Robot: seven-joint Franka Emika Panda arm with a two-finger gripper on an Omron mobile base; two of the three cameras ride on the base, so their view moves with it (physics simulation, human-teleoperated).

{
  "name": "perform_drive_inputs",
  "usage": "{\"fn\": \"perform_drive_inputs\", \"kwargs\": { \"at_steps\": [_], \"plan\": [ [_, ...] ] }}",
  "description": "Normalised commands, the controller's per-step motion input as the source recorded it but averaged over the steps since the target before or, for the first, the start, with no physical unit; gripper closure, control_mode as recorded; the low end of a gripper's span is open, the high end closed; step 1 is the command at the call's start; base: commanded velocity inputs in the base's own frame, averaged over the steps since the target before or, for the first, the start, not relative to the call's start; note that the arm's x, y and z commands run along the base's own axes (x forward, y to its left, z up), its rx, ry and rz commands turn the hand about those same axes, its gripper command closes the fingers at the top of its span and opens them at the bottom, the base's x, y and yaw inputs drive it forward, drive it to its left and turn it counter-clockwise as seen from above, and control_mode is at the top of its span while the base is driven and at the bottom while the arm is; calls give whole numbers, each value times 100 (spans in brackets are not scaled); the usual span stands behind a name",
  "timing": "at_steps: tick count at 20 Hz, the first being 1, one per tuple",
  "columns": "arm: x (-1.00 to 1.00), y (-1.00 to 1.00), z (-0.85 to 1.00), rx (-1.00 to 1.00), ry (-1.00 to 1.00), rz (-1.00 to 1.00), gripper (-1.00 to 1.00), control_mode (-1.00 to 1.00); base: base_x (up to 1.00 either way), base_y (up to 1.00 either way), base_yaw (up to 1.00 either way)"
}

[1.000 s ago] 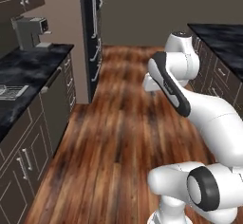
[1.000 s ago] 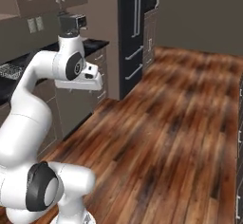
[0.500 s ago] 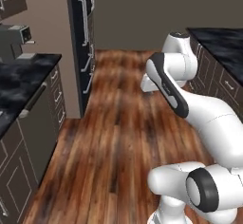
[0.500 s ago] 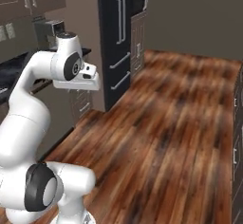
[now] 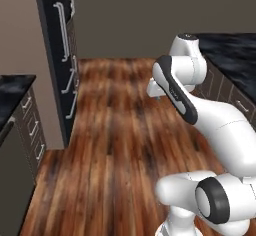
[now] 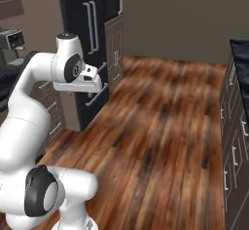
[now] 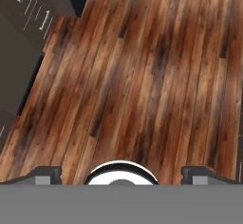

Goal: Retrieve the steak from the fridge and place it on the saucepan with marinade on the stove.

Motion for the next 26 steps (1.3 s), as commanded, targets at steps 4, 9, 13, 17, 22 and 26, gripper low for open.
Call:
{"fn": "perform_drive_inputs", "kwargs": {
  "at_steps": [4, 9, 13, 17, 22, 26],
  "plan": [
    [0, 0, 0, 0, 0, 0, -100, 100, 100, -22, -24],
    [0, 0, 0, 0, 0, 0, -100, 100, 100, -20, -22],
    [0, 0, 0, 0, 0, 0, -100, 100, 100, -21, -15],
    [0, 0, 0, 0, 0, 0, -100, 100, 100, -17, -11],
    [0, 0, 0, 0, 0, 0, -100, 100, 100, -13, -9],
    [0, 0, 0, 0, 0, 0, -100, 100, 100, -13, -6]
  ]
}}
